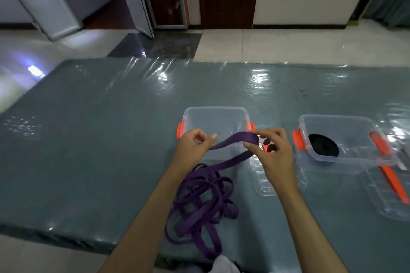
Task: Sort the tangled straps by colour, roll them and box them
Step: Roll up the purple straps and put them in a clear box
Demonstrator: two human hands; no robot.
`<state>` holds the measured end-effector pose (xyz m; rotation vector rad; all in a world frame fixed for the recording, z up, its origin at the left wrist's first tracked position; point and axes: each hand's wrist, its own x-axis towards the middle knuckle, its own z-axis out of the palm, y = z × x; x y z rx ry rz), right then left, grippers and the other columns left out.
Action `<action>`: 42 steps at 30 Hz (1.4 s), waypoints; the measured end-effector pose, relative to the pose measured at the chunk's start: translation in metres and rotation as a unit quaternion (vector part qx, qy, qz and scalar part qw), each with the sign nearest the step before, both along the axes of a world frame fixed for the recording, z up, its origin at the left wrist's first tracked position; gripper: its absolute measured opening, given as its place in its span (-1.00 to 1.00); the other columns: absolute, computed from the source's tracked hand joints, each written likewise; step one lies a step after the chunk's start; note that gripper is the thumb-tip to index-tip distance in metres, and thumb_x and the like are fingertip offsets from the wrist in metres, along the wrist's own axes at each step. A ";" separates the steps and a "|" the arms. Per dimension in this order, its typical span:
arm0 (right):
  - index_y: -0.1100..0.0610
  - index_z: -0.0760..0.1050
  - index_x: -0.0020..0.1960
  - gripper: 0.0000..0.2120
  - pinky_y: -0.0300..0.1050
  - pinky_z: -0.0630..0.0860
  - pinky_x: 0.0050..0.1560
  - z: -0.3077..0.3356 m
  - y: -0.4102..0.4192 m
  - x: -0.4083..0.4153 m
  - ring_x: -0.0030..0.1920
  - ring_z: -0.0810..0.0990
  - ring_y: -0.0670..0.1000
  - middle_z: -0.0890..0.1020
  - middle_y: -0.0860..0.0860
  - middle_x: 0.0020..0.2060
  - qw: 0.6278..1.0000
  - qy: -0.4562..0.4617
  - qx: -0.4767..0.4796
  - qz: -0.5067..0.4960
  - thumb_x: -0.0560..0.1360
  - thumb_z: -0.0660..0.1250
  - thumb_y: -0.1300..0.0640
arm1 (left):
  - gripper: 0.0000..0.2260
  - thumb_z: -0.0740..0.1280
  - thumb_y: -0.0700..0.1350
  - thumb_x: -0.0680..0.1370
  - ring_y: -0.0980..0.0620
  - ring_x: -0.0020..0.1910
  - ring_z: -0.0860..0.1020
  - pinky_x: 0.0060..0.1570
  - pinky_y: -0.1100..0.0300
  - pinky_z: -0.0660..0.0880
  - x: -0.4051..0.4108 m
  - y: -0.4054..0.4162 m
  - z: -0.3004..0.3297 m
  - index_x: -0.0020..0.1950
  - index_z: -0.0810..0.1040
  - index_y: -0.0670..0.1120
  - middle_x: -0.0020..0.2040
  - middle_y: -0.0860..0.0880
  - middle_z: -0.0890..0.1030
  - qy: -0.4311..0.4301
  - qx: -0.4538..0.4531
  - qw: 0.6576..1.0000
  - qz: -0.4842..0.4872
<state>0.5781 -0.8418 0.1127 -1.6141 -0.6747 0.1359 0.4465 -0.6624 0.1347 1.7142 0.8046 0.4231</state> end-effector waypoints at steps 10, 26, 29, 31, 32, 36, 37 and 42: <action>-0.08 0.72 0.05 -0.76 0.22 0.70 0.02 0.063 0.064 0.018 -0.01 0.69 0.25 0.69 0.00 -0.07 0.990 0.051 0.098 0.086 0.39 0.62 -0.01 | -0.70 0.26 -0.29 0.71 -0.06 0.29 0.66 0.37 0.06 0.55 0.007 0.027 0.052 0.44 0.55 -0.17 0.30 -0.13 0.69 -0.134 -0.006 0.975 -0.179; 0.10 0.69 0.13 -0.51 0.04 0.72 0.01 0.053 0.029 0.011 -0.05 0.77 0.18 0.65 0.13 -0.01 0.954 0.222 0.128 0.157 0.30 0.71 -0.06 | -0.68 0.57 -0.18 0.52 -0.04 0.15 0.73 0.25 0.08 0.62 0.013 -0.003 0.035 0.27 0.71 -0.12 0.12 -0.03 0.77 -0.173 -0.015 0.975 -0.140; 0.08 0.69 0.12 -0.56 0.02 0.72 0.01 0.047 0.020 0.007 -0.09 0.75 0.12 0.67 0.03 -0.06 0.957 0.220 0.115 0.151 0.30 0.70 -0.01 | -0.64 0.61 -0.18 0.48 -0.01 0.12 0.74 0.21 0.12 0.63 0.015 -0.016 0.029 0.26 0.72 -0.14 0.10 -0.02 0.77 -0.163 -0.011 0.978 -0.130; 0.07 0.68 0.13 -0.56 -0.02 0.71 -0.01 0.044 0.013 0.006 -0.11 0.73 0.14 0.67 0.03 -0.05 0.962 0.202 0.101 0.153 0.32 0.69 0.00 | -0.64 0.63 -0.16 0.45 -0.02 0.12 0.73 0.21 0.09 0.64 0.015 -0.021 0.026 0.24 0.73 -0.13 0.10 -0.04 0.77 -0.146 -0.004 0.979 -0.140; 0.06 0.67 0.13 -0.58 -0.04 0.70 -0.03 0.043 0.010 0.006 -0.13 0.70 0.14 0.67 0.03 -0.06 0.964 0.194 0.093 0.156 0.33 0.67 0.02 | -0.66 0.63 -0.15 0.45 -0.02 0.11 0.73 0.19 0.09 0.65 0.016 -0.024 0.025 0.21 0.74 -0.11 0.09 -0.05 0.76 -0.139 -0.003 0.979 -0.149; 0.01 0.68 0.11 -0.59 -0.11 0.67 -0.02 0.046 -0.001 0.007 -0.10 0.73 0.11 0.70 0.01 -0.03 0.963 0.178 0.071 0.188 0.30 0.68 0.02 | -0.69 0.63 -0.15 0.45 -0.02 0.08 0.71 0.12 0.11 0.66 0.014 -0.033 0.023 0.18 0.75 -0.09 0.06 -0.05 0.71 -0.129 0.017 0.979 -0.156; -0.01 0.68 0.11 -0.57 -0.12 0.67 0.00 0.047 -0.003 0.007 -0.07 0.75 0.09 0.71 0.00 -0.01 0.963 0.174 0.063 0.198 0.29 0.69 -0.03 | -0.70 0.62 -0.16 0.46 -0.03 0.07 0.70 0.12 0.09 0.67 0.013 -0.033 0.021 0.18 0.75 -0.10 0.04 -0.05 0.69 -0.131 0.024 0.980 -0.148; 0.10 0.71 0.02 -0.63 0.05 0.73 -0.01 0.053 0.000 0.004 0.00 0.76 0.23 0.73 0.11 -0.08 0.961 0.208 0.036 0.178 0.38 0.66 -0.13 | -0.75 0.61 -0.16 0.48 0.00 0.01 0.66 0.20 0.10 0.62 0.010 -0.033 0.015 0.14 0.76 -0.01 -0.03 0.00 0.62 -0.096 0.119 0.979 -0.134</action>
